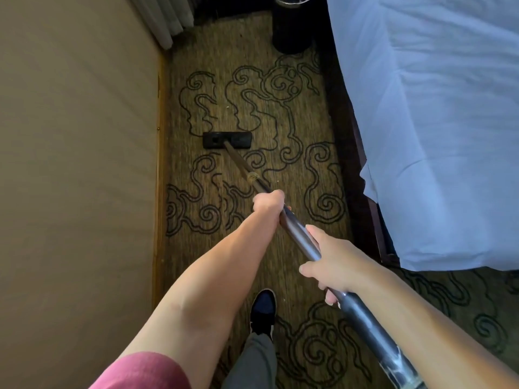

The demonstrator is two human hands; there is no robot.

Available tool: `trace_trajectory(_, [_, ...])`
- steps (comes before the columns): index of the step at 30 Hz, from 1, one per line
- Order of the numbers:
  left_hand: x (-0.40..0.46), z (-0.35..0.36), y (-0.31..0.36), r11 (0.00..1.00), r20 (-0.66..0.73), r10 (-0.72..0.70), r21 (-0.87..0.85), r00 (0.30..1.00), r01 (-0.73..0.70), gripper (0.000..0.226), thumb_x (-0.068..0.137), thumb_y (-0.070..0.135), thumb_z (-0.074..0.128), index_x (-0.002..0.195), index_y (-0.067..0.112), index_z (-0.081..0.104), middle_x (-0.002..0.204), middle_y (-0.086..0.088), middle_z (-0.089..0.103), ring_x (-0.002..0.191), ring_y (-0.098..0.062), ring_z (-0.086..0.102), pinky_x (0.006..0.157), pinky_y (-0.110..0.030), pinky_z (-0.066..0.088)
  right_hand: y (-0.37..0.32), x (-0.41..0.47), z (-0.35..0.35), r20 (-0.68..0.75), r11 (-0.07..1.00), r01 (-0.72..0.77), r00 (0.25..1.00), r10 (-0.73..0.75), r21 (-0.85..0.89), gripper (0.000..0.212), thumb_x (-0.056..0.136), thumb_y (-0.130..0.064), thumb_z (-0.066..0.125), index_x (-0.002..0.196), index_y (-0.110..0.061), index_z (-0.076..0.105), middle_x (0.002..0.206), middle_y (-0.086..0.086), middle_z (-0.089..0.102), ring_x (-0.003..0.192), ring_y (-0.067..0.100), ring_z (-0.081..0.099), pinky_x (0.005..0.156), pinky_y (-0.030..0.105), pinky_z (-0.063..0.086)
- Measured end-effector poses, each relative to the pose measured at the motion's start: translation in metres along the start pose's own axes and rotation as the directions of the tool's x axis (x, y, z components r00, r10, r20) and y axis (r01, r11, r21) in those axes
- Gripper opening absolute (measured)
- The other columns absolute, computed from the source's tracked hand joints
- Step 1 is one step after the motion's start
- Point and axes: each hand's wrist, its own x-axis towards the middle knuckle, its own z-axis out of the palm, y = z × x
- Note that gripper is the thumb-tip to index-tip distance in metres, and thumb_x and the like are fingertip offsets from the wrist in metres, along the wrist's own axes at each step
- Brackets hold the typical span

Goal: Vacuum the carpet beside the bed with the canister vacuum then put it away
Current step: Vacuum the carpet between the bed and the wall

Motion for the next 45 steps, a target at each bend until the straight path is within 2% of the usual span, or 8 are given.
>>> trace_trajectory(2, [0.003, 0.000, 0.007, 1.000, 0.002, 0.007, 0.014, 1.000, -0.007, 0.055, 0.079, 0.019, 0.058, 0.131, 0.003, 0.058, 0.107, -0.018, 0.072, 0.090, -0.033, 0.074, 0.084, -0.046, 0.062, -0.007, 0.004, -0.006, -0.008, 1.000, -0.010, 1.000, 0.010, -0.005, 0.092, 0.096, -0.023, 0.062, 0.157, -0.047, -0.002, 0.100, 0.009, 0.066, 0.054, 0.019, 0.071, 0.067, 0.043, 0.066])
trace_trajectory(5, [0.002, -0.005, 0.025, 0.999, -0.017, 0.034, 0.026, 0.999, -0.034, 0.042, 0.084, 0.018, 0.058, 0.123, 0.003, 0.062, 0.090, -0.013, 0.073, 0.068, -0.025, 0.072, 0.054, -0.028, 0.055, -0.017, 0.011, -0.011, -0.037, 1.000, 0.000, 0.999, 0.000, -0.024, 0.092, 0.096, -0.020, 0.061, 0.158, -0.046, -0.003, 0.102, 0.011, 0.066, 0.058, 0.022, 0.072, 0.070, 0.045, 0.065])
trace_trajectory(13, [-0.044, 0.027, -0.011, 0.998, 0.039, -0.050, 0.029, 0.998, 0.048, 0.043, 0.090, 0.018, 0.053, 0.128, 0.003, 0.064, 0.085, -0.008, 0.070, 0.064, -0.022, 0.067, 0.048, -0.023, 0.049, 0.028, -0.038, -0.017, -0.006, 0.992, -0.006, 1.000, 0.005, -0.123, 0.081, 0.094, -0.020, 0.058, 0.154, -0.041, 0.009, 0.092, 0.012, 0.066, 0.053, 0.022, 0.071, 0.060, 0.040, 0.065])
trace_trajectory(17, [-0.074, 0.057, -0.061, 0.993, 0.093, -0.100, -0.045, 0.991, 0.105, 0.042, 0.086, 0.018, 0.058, 0.125, 0.002, 0.061, 0.066, -0.009, 0.072, 0.064, -0.024, 0.070, 0.061, -0.030, 0.058, 0.076, -0.073, -0.006, -0.021, 0.968, -0.040, 0.999, 0.036, -0.249, 0.083, 0.094, -0.027, 0.055, 0.155, -0.044, 0.001, 0.092, 0.004, 0.068, 0.053, 0.019, 0.074, 0.059, 0.035, 0.064])
trace_trajectory(20, [-0.105, 0.081, -0.101, 0.988, 0.123, -0.126, -0.079, 0.984, 0.136, 0.050, 0.083, 0.016, 0.058, 0.131, 0.001, 0.057, 0.105, -0.020, 0.075, 0.088, -0.033, 0.076, 0.084, -0.047, 0.062, 0.113, -0.111, 0.008, -0.026, 0.960, -0.085, 0.996, 0.081, -0.265, 0.086, 0.093, -0.028, 0.052, 0.154, -0.048, -0.006, 0.097, 0.000, 0.065, 0.051, 0.017, 0.073, 0.065, 0.037, 0.065])
trace_trajectory(31, [-0.196, 0.109, -0.206, 0.990, 0.130, -0.130, -0.038, 0.983, 0.135, 0.046, 0.087, 0.013, 0.058, 0.131, 0.000, 0.056, 0.078, -0.013, 0.067, 0.059, -0.025, 0.070, 0.079, -0.043, 0.064, 0.207, -0.201, 0.059, -0.037, 0.960, -0.062, 0.998, 0.054, -0.274, 0.083, 0.089, -0.026, 0.051, 0.154, -0.046, 0.003, 0.097, 0.003, 0.064, 0.049, 0.017, 0.073, 0.063, 0.035, 0.064])
trace_trajectory(37, [-0.238, 0.127, -0.280, 0.994, 0.127, -0.091, -0.048, 0.988, 0.097, 0.052, 0.085, 0.013, 0.057, 0.134, -0.004, 0.055, 0.122, -0.021, 0.069, 0.105, -0.036, 0.072, 0.094, -0.048, 0.059, 0.268, -0.243, 0.099, -0.073, 0.936, -0.074, 0.996, 0.052, -0.343, 0.084, 0.088, -0.024, 0.049, 0.155, -0.043, 0.002, 0.096, 0.001, 0.062, 0.047, 0.014, 0.071, 0.058, 0.031, 0.063])
trace_trajectory(45, [-0.301, 0.139, -0.352, 0.990, 0.165, -0.085, -0.094, 0.983, 0.101, 0.034, 0.092, 0.013, 0.052, 0.123, -0.002, 0.056, 0.077, -0.016, 0.067, 0.057, -0.029, 0.067, 0.081, -0.046, 0.063, 0.327, -0.296, 0.135, -0.058, 0.910, -0.078, 0.997, 0.060, -0.406, 0.090, 0.083, -0.027, 0.051, 0.157, -0.046, 0.003, 0.108, 0.000, 0.066, 0.048, 0.012, 0.071, 0.068, 0.031, 0.063])
